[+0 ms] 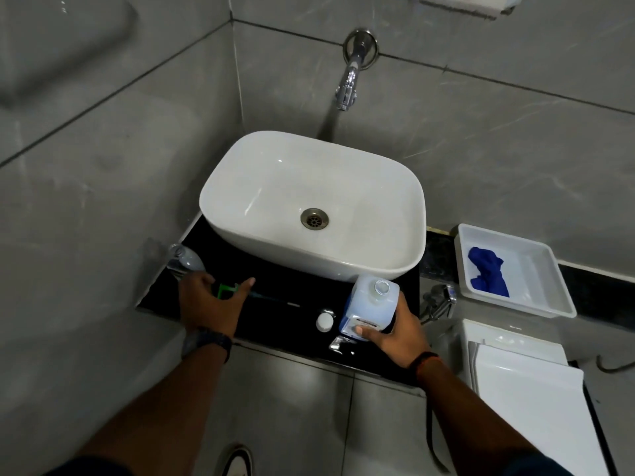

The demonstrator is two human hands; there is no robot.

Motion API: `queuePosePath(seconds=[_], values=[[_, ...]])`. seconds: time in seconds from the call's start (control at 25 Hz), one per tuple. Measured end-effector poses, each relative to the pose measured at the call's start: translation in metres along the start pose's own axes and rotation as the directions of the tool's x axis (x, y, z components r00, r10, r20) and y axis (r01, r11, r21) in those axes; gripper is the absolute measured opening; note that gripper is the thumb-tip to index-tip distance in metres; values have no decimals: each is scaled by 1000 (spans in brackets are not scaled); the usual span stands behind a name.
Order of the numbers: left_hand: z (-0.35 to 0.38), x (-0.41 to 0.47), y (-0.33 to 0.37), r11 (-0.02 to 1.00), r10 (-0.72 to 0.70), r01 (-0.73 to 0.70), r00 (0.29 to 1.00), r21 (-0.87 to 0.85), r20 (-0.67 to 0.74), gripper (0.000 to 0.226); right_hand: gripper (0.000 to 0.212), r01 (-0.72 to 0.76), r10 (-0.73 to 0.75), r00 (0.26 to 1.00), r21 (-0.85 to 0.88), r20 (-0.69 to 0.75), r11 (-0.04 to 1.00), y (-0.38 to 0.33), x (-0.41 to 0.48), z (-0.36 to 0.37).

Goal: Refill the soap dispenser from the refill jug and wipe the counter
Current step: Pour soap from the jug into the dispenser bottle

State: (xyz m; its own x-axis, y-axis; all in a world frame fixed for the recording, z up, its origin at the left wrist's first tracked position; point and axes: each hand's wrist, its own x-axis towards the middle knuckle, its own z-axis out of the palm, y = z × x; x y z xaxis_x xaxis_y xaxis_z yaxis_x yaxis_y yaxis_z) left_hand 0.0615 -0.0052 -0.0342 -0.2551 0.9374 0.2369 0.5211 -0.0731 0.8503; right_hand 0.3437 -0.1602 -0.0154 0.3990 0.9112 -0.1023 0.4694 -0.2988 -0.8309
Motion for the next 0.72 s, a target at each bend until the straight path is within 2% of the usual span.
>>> queuePosePath(seconds=[0.08, 0.16, 0.32, 0.4, 0.48, 0.6, 0.72], values=[[-14, 18, -12, 996, -89, 89, 989, 0, -121, 69, 80, 4, -5, 1000, -17, -3, 1000, -1, 2, 2], [-20, 30, -23, 984, -178, 178, 971, -13, -162, 79, 81, 7, -7, 1000, -30, -13, 1000, -1, 3, 4], [-17, 40, -32, 976, -216, 211, 973, -60, -79, 106, 82, 2, -3, 1000, -37, -29, 999, -2, 4, 7], [-12, 45, -34, 977, -208, 206, 977, -64, -40, 113, 81, -2, 0, 999, -40, -34, 999, -3, 4, 8], [-9, 53, -37, 980, -189, 189, 982, -70, 0, 106, 79, -4, 2, 999, -30, -44, 1000, -4, 4, 9], [-9, 63, -39, 978, -190, 194, 980, -75, 56, 78, 75, 0, -1, 996, -8, -90, 1000, -8, -1, 11], [-14, 66, -34, 983, -172, 174, 984, -54, 37, 71, 71, 34, -36, 991, -19, -126, 999, -19, -6, 12]])
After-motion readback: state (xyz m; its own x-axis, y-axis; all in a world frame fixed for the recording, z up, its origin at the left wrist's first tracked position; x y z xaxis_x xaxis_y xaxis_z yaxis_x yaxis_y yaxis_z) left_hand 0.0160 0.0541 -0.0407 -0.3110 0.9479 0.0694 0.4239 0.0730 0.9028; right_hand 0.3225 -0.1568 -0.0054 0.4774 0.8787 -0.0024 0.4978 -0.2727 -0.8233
